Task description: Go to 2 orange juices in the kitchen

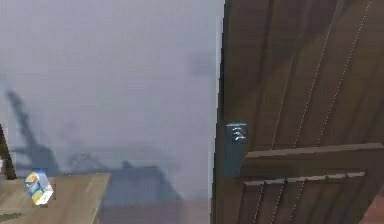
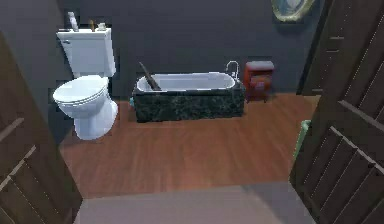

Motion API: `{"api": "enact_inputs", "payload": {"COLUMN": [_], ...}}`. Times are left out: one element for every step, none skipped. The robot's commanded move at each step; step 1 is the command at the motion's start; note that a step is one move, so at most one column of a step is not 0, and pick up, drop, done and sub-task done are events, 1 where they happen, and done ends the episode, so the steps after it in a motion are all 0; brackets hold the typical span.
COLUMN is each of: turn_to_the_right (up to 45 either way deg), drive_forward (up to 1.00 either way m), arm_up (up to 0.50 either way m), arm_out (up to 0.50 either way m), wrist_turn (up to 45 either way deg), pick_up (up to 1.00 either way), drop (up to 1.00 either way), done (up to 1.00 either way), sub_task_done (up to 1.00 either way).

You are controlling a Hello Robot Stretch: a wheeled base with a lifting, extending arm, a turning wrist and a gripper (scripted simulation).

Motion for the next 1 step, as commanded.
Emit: {"api": "enact_inputs", "payload": {"turn_to_the_right": [45.0], "drive_forward": [0.0], "arm_up": [0.0], "arm_out": [0.0], "wrist_turn": [0.0], "pick_up": [0.0], "drop": [0.0], "done": [0.0], "sub_task_done": [0.0]}}
